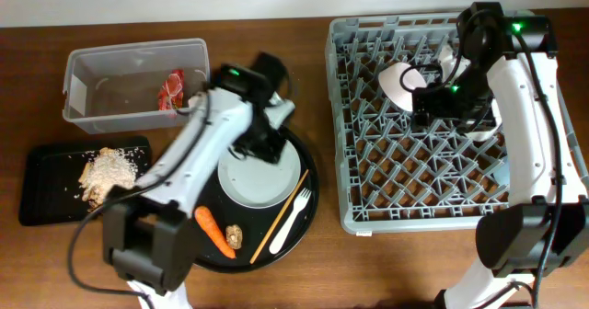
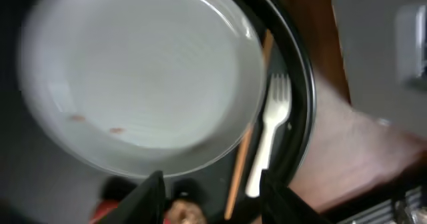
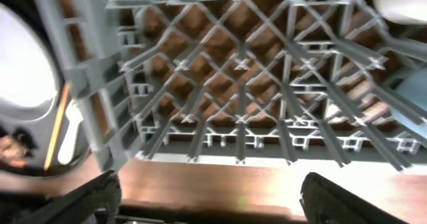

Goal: Sort waste into correct bins and load items into the dishwasher rack
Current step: 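Set the emptied white plate back on the round tray with left gripper, then grasp the white plate rim with the right gripper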

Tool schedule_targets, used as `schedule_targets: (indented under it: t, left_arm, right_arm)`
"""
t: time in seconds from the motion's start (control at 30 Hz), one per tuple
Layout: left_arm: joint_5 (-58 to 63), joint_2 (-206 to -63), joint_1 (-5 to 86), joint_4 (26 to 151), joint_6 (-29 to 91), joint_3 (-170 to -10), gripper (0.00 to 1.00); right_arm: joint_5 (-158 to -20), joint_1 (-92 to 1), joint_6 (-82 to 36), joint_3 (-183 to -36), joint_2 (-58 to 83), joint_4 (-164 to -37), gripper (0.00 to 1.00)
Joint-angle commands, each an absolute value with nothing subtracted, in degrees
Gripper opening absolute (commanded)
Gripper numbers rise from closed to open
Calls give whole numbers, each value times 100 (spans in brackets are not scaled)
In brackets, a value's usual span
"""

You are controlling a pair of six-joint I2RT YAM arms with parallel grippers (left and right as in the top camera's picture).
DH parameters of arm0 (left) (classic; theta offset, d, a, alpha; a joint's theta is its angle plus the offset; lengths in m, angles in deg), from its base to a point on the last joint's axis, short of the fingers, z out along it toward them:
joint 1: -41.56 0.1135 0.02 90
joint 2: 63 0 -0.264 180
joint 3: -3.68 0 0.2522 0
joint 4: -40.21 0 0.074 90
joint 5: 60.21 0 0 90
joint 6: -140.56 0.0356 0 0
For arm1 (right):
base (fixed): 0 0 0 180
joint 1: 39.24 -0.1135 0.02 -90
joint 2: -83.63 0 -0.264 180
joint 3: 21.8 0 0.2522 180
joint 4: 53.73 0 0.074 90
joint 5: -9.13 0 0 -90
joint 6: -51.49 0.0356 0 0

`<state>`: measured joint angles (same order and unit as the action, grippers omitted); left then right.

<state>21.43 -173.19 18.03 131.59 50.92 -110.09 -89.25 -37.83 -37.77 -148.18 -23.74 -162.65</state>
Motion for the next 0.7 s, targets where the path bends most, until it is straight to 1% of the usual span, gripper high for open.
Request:
schedule_targets:
  t: [0.0, 0.03, 0.07, 0.13, 0.23, 0.27, 0.37, 0.43, 0.5, 0.53, 0.6, 0.67]
  left_arm:
    - [2255, -16476, 2659, 13378, 5004, -11468, 47]
    - [2255, -16266, 2985, 13424, 4978, -11468, 53]
    - [2255, -16128, 3243, 13476, 4967, -11468, 55]
    - [2252, -15866, 3859, 13643, 4967, -11466, 56]
    - [2255, -15684, 4740, 13868, 4969, -11466, 58]
    - [2250, -15682, 4952, 13918, 4967, -11466, 58]
    - [2060, -15682, 5527, 13977, 4967, -11437, 57]
    - [1979, -15682, 5761, 13975, 4967, -11437, 58]
    - [1970, -15682, 5868, 13973, 4967, -11437, 57]
    - [1970, -15682, 5892, 13970, 4967, -11437, 57]
    - [1973, -15682, 5905, 13970, 4967, -11437, 57]
    - [1975, -15682, 5903, 13975, 4969, -11437, 58]
  right_arm:
    - [-9601, -3934, -4022, -14825, -2385, -16225, 85]
    - [-9651, -4026, -4022, -14823, -2385, -16199, 84]
    - [-9703, -4185, -4020, -14825, -2387, -16151, 84]
    - [-9716, -4583, -4014, -14825, -2387, -16000, 83]
    - [-9673, -5442, -3948, -14823, -2407, -15504, 82]
    - [-9666, -5730, -3922, -14823, -2437, -15323, 79]
    - [-9179, -6463, -3303, -14823, -2649, -14923, 75]
    - [-8897, -6854, -2999, -14823, -2850, -14776, 75]
    - [-8844, -7184, -2973, -14823, -3115, -14619, 74]
    - [-8641, -7322, -2735, -14823, -3279, -14534, 74]
    - [-8265, -7492, -2309, -14823, -3585, -14370, 73]
    - [-8208, -7562, -2134, -14823, -3884, -14219, 74]
